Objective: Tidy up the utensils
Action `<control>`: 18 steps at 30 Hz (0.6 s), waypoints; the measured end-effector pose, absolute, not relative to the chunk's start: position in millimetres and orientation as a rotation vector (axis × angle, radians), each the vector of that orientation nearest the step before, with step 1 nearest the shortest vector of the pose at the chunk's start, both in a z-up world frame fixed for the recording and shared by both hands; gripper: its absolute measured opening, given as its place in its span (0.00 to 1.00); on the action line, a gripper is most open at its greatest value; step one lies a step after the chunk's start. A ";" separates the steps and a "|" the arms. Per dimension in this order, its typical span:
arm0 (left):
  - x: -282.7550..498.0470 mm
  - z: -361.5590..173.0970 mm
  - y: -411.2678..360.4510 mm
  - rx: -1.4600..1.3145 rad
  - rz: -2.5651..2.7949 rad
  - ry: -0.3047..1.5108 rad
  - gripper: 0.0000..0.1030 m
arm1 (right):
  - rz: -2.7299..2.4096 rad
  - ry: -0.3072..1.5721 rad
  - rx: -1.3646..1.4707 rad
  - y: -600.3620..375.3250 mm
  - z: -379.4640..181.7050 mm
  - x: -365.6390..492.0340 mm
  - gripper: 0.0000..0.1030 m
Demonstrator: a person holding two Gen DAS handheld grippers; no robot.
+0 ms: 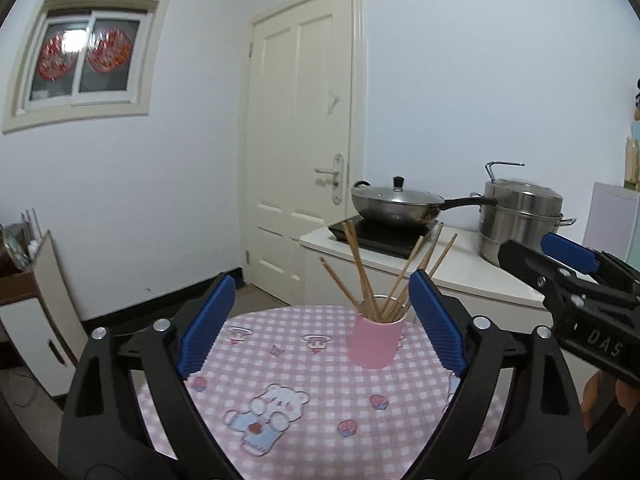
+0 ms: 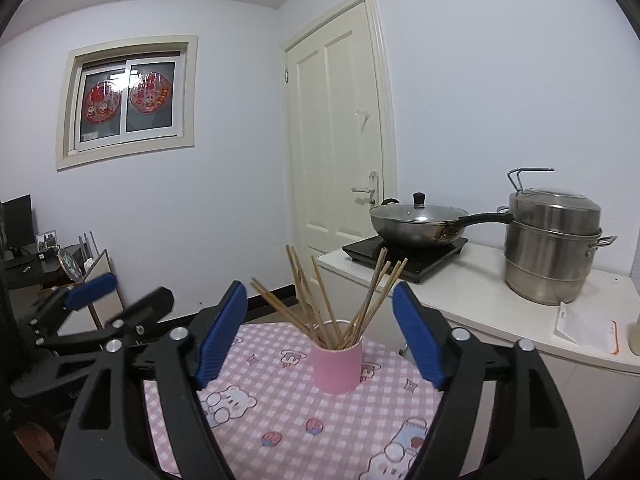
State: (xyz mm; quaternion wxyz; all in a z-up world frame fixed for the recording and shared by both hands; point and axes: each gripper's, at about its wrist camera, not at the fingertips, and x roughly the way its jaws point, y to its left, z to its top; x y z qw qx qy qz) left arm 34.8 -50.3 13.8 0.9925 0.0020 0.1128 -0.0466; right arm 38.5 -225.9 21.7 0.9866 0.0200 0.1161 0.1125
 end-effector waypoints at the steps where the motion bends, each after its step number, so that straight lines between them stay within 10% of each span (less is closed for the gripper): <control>1: 27.6 14.3 -49.0 0.012 -0.094 0.224 0.87 | 0.226 0.227 0.042 -224.4 21.5 32.0 0.74; 18: -45.5 13.0 -24.7 0.008 -0.044 0.173 0.92 | 0.176 0.208 0.028 -207.3 13.7 -31.0 0.86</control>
